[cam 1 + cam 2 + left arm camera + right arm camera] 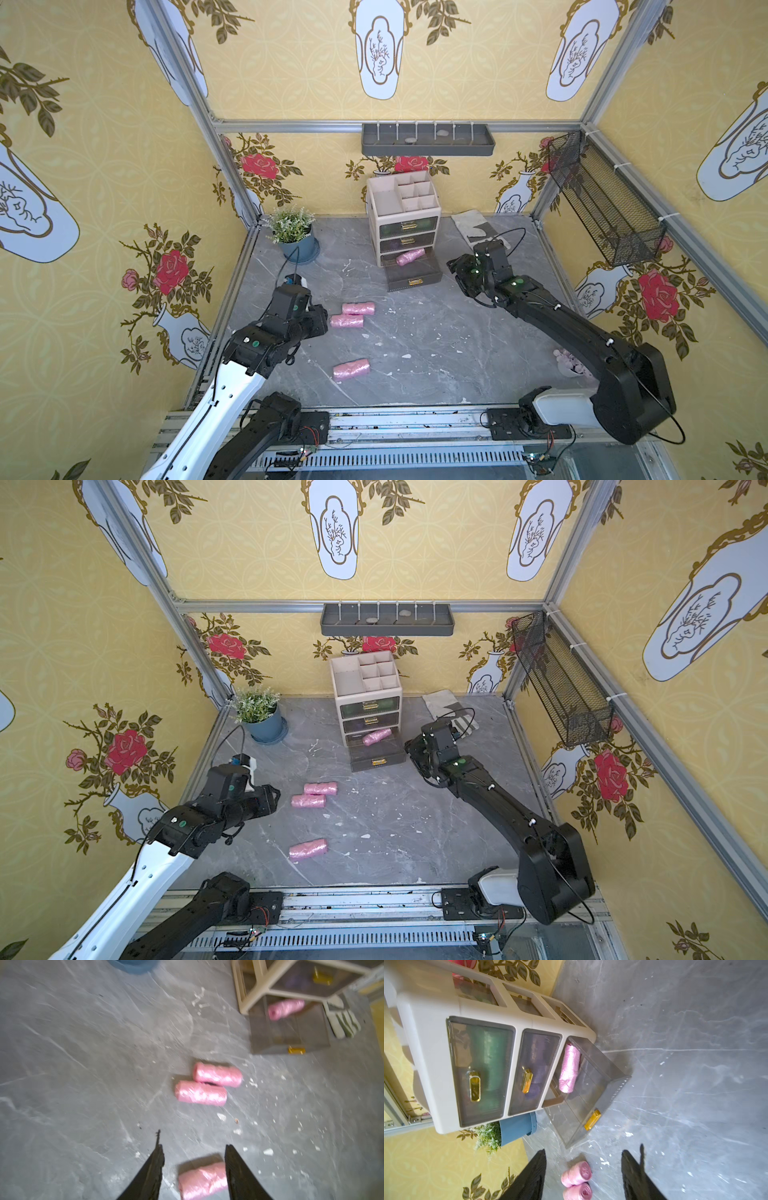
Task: Sort the rolls of trash bags by color and place them into the drawer
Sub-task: Pick up the roll of trash bags from the center of the board.
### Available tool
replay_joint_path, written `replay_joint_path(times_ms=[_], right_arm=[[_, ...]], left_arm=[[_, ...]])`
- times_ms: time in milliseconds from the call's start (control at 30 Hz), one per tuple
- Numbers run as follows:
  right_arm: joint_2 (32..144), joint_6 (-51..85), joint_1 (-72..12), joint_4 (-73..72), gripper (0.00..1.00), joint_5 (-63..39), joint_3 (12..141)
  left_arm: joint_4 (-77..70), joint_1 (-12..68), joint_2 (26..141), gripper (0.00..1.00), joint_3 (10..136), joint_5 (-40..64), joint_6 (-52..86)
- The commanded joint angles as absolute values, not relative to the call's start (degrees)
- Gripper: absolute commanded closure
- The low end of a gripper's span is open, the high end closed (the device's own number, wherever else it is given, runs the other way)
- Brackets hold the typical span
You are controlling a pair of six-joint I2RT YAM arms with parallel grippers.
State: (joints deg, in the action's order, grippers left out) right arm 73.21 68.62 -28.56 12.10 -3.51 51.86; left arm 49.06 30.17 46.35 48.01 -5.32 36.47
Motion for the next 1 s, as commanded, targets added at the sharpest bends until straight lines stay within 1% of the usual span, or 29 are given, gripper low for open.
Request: replay_joint_path(times_ms=[0,133,267,400,533,667,833,967], right_arm=[[67.96,64.63,-26.13,12.22,0.4,-7.05,48.49],[62.61,62.54,-24.12,14.38,0.37,-7.22,46.77],[60.35,60.54,-22.43,16.73,0.36,-8.4,46.48],[59.77,59.64,-20.93,16.8,0.35,-10.12,45.53],[59.68,59.36,-19.8,16.81,0.34,-11.03,44.68],[60.19,59.93,-19.34,15.48,0.34,-12.08,43.36],[61.77,60.2,-19.25,15.07,0.34,-12.83,43.72],[62.31,60.38,-19.25,14.67,0.34,-13.1,43.66]], left_arm=[[53.5,38.35,51.08,0.5,48.73,-9.21,41.31],[56.64,47.16,58.79,0.47,48.39,-10.62,46.24],[63.24,51.93,64.64,0.37,51.76,-13.17,48.54],[64.99,53.5,71.7,0.34,54.08,-10.99,46.25],[61.5,53.79,77.07,0.33,53.13,-7.41,41.77],[59.39,53.79,82.16,0.31,54.89,-5.2,36.53],[56.84,53.79,86.72,0.3,54.7,-1.82,32.94],[55.02,53.79,88.04,0.3,52.69,0.17,32.35]])
